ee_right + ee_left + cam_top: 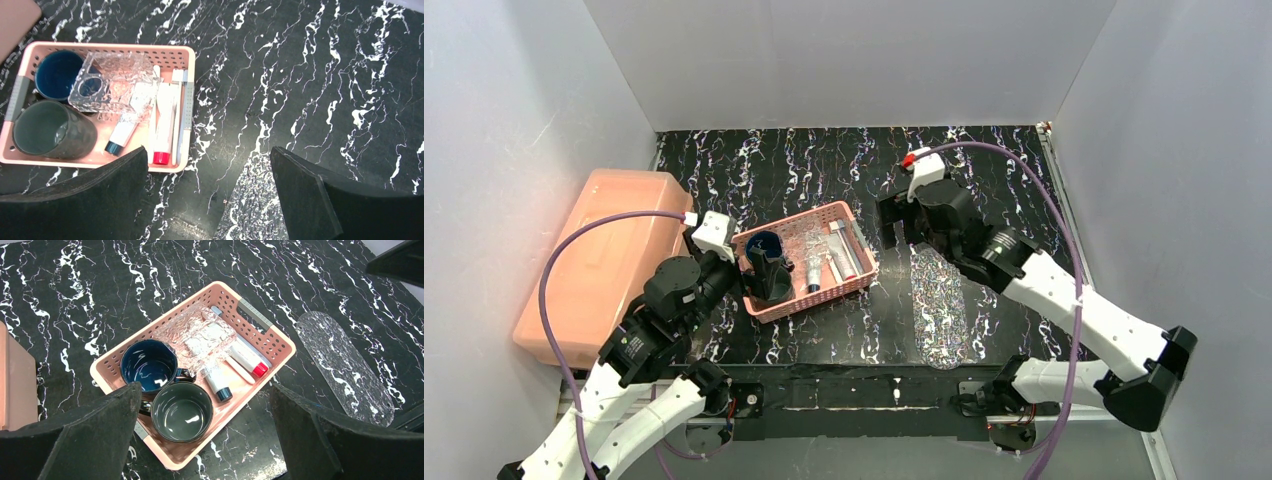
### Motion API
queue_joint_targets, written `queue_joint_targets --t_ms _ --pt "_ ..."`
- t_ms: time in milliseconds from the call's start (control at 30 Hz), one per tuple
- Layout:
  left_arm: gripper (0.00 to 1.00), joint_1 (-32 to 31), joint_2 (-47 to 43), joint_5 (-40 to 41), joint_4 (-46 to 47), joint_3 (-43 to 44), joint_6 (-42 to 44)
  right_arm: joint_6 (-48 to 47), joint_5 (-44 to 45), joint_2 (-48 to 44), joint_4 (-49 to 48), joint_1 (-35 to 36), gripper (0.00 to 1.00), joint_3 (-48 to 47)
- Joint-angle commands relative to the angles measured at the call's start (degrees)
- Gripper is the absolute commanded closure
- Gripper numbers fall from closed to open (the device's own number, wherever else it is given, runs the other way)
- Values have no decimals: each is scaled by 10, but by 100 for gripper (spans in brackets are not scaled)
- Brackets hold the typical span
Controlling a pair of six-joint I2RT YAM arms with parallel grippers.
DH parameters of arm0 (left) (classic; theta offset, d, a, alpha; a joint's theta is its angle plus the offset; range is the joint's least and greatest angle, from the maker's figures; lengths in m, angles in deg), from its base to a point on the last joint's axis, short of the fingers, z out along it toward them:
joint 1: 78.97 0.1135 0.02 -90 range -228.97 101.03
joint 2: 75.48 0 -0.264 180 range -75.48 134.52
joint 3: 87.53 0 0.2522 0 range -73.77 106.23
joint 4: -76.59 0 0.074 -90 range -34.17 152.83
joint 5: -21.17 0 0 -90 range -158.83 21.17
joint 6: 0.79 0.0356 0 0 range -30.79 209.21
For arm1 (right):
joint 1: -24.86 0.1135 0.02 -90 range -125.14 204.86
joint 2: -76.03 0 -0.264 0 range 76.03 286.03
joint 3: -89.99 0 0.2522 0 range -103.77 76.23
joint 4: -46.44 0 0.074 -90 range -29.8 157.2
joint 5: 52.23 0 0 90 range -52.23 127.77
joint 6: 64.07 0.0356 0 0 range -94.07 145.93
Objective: Prepare toiletry sets of a toothbrush and toothpaste on the tray
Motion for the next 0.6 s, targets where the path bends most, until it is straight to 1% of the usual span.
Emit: queue_joint_targets --t_ms 0,100,200,333,467,567 --pt "1 -1 -1 16 4 -2 -1 -10 -14 44 19 1 0 -48" --pt "1 -1 1 16 2 -3 -4 -2 -22 85 36 1 0 -72" --pt "1 -1 5 10 0 -2 -5 12 -29 127 39 1 6 -90" --pt "1 -1 15 -4 -4 3 -5 25 -27 174 39 1 10 -113" --pt "1 -1 22 -9 -9 6 -9 32 -30 233 41 0 20 -138" --pt "1 -1 22 -8 -9 6 -10 38 -29 271 46 0 25 -159"
